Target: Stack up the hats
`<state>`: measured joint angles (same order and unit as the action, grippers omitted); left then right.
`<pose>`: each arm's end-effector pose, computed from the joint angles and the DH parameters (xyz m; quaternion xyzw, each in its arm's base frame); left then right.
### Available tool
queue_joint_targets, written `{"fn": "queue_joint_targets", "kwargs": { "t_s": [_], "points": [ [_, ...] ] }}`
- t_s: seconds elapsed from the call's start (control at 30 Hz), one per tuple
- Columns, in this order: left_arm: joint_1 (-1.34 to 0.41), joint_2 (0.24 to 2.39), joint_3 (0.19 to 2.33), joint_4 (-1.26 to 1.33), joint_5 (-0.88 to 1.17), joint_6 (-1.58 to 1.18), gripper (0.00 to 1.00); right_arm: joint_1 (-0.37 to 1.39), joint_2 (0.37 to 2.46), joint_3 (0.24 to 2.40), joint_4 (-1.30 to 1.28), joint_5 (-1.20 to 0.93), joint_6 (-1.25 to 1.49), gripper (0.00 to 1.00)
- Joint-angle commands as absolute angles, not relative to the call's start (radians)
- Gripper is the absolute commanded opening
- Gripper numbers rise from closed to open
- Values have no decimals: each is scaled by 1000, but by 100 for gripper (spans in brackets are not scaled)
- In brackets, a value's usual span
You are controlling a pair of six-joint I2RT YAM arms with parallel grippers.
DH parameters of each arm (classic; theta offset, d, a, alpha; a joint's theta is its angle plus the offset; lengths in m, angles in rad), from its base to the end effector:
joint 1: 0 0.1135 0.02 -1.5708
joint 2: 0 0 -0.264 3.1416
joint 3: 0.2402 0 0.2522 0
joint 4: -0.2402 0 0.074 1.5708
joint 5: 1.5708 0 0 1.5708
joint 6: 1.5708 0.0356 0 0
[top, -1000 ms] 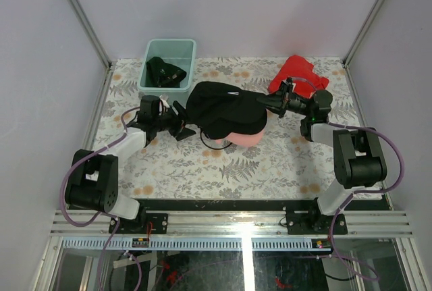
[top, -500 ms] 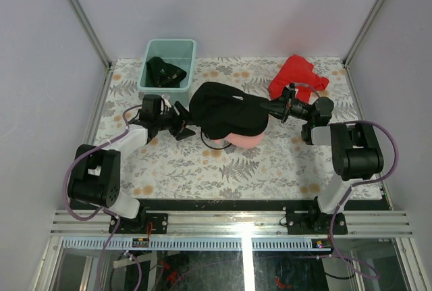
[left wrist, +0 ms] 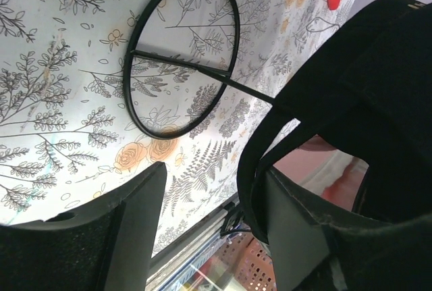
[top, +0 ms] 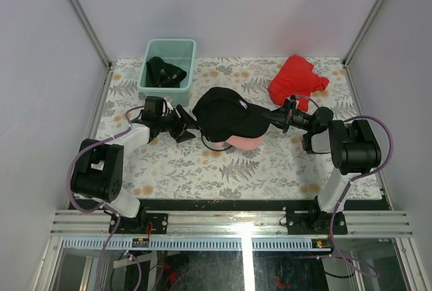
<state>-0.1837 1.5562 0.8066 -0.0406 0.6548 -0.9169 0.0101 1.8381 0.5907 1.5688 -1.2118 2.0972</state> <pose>0.2991 -0.0776 0.1818 -0.1997 0.8613 -0.4419 0.1515 0.3062 0.0364 0.1823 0.1830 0.6411 0.7442 0.0401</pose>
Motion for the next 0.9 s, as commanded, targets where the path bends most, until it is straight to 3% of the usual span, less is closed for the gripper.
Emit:
{"fn": "queue_joint_targets", "kwargs": {
  "t_s": [0.0, 0.23, 0.53, 0.63, 0.73, 0.77, 0.87],
  "points": [
    [-190, 1585, 810, -96, 654, -846, 55, -7, 1830, 581, 1600, -1286, 2119, 0],
    [-190, 1635, 791, -118, 640, -787, 54, -12, 1764, 552, 1436, -1312, 1981, 0],
    [-170, 1725, 880, -178, 627, -729, 51, -34, 1669, 535, 982, -1320, 1620, 0],
    [-135, 1740, 920, -213, 628, -703, 51, -53, 1619, 605, 515, -1304, 1316, 0],
    [-79, 1743, 957, -262, 633, -663, 49, -78, 1643, 838, -271, -1178, 646, 0],
    [-59, 1742, 966, -277, 635, -650, 49, -81, 1657, 905, -418, -1134, 524, 0],
    [-6, 1733, 983, -304, 656, -624, 47, -109, 1670, 900, -375, -1121, 577, 0]
  ]
}}
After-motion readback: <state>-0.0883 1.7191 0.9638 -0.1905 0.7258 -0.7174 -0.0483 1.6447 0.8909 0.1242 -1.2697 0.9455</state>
